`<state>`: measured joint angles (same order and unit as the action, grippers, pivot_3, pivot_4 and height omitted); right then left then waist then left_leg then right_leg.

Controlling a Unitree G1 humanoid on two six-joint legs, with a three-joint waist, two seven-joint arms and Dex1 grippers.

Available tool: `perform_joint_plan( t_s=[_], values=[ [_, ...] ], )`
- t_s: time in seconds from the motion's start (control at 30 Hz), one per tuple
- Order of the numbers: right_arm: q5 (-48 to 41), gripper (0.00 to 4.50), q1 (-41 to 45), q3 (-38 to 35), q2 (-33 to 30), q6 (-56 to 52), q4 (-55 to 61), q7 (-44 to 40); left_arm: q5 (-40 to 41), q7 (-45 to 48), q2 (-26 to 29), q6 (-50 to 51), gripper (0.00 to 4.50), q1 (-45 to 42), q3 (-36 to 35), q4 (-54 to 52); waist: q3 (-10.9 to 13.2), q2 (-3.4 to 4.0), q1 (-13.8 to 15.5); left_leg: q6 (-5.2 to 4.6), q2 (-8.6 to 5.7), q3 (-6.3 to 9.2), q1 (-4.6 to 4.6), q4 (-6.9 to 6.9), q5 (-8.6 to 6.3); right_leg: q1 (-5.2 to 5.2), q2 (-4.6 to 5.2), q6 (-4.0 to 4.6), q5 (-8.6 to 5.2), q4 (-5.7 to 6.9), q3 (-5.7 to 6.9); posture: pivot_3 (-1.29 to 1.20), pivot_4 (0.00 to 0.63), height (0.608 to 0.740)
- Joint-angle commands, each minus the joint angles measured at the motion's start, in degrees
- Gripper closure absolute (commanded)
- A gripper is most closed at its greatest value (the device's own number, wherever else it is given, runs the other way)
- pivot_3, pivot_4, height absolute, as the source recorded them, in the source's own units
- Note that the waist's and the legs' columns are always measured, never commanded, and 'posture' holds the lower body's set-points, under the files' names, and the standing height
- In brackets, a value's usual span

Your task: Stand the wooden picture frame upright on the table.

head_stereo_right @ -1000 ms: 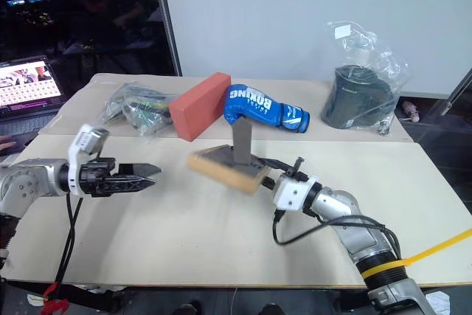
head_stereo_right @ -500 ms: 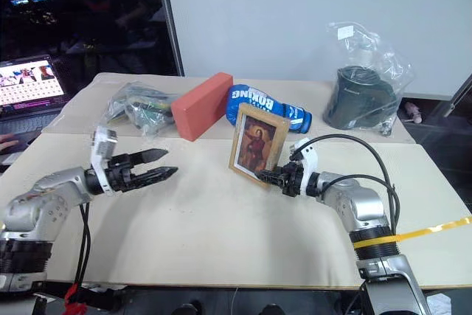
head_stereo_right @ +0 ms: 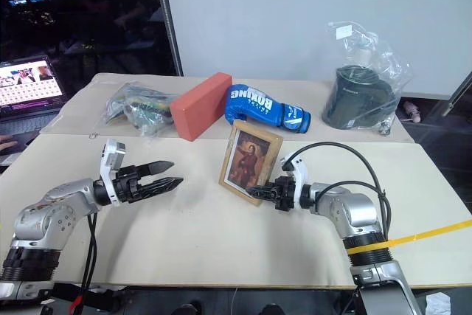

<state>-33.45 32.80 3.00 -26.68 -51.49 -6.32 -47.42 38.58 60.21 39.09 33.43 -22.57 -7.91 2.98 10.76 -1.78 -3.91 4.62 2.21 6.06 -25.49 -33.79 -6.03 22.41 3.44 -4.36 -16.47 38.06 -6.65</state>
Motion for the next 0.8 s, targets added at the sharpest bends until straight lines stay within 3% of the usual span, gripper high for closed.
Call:
perform_joint_plan(
  t_s=[0.03,0.1,0.2,0.33,0.43,0.57,0.67,0.8],
  values=[
    [-2.6,3.27,-0.5,-2.6,0.1,-3.6,2.0,0.5,0.1,1.4,0.0,-0.5,0.00,-0.6,-0.9,0.7,0.0,0.00,0.0,0.00,0.00,0.00,0.00,0.00,0.00,0.00,0.00,0.00,0.00,0.00,0.00,0.00,0.150,0.727],
    [-3.2,2.27,-0.6,-3.5,-0.2,-4.5,2.8,0.7,-0.2,1.6,-0.4,-0.5,0.00,-1.2,-0.8,1.8,0.0,0.00,0.0,0.00,0.00,0.00,0.00,0.00,0.00,-0.01,0.00,-0.07,-0.04,-0.01,0.00,0.00,0.150,0.727],
    [-3.5,1.33,-1.2,-4.3,-0.9,-5.4,4.2,0.6,-0.8,2.0,-0.6,-0.9,0.00,-1.7,-0.4,2.6,0.0,0.00,0.0,0.00,0.00,0.00,-0.01,0.00,0.00,0.00,0.00,-0.12,-0.07,-0.01,0.00,0.00,0.150,0.727],
    [-3.5,0.05,-7.3,-3.8,-7.4,-5.6,9.8,-4.4,-2.2,2.0,-0.7,0.1,0.00,-2.9,1.1,4.3,0.0,0.00,0.6,0.00,-0.04,0.00,-0.04,-0.01,0.00,0.00,0.03,-0.13,-0.07,-0.04,0.01,0.00,0.150,0.727],
    [-5.1,0.05,-13.0,-6.3,-12.2,-4.2,13.9,-8.1,-3.4,0.8,-0.9,-0.7,0.00,-2.4,0.8,4.2,0.0,0.00,0.8,-0.01,-0.02,-0.01,-0.04,0.00,-0.02,-0.01,0.03,-0.15,-0.09,-0.09,0.01,0.00,0.150,0.727],
    [-2.6,0.05,-24.8,-11.0,-18.5,6.3,19.0,-13.7,-4.6,-1.9,-1.4,-0.9,0.00,-0.8,-0.1,3.4,0.0,0.00,0.9,-0.03,-0.02,-0.01,-0.03,0.01,-0.04,-0.03,0.03,-0.17,-0.12,-0.11,0.00,0.00,0.150,0.727],
    [3.6,0.05,-29.8,-15.7,-16.4,19.5,19.4,-8.5,-7.6,-6.8,-2.8,-2.8,0.00,0.8,-0.2,2.6,0.0,-0.01,0.9,-0.03,0.01,-0.04,0.02,-0.01,-0.04,-0.05,0.02,-0.17,-0.11,-0.11,-0.01,0.00,0.150,0.727],
    [5.4,0.05,-29.5,-21.5,-10.6,25.3,17.3,1.0,-11.6,-8.6,-6.2,-12.4,0.00,5.6,0.5,-1.0,0.0,-0.01,0.4,-0.03,0.00,-0.14,0.11,-0.05,-0.03,-0.08,0.03,-0.21,-0.04,-0.10,-0.15,0.00,0.150,0.727]
  ],
)
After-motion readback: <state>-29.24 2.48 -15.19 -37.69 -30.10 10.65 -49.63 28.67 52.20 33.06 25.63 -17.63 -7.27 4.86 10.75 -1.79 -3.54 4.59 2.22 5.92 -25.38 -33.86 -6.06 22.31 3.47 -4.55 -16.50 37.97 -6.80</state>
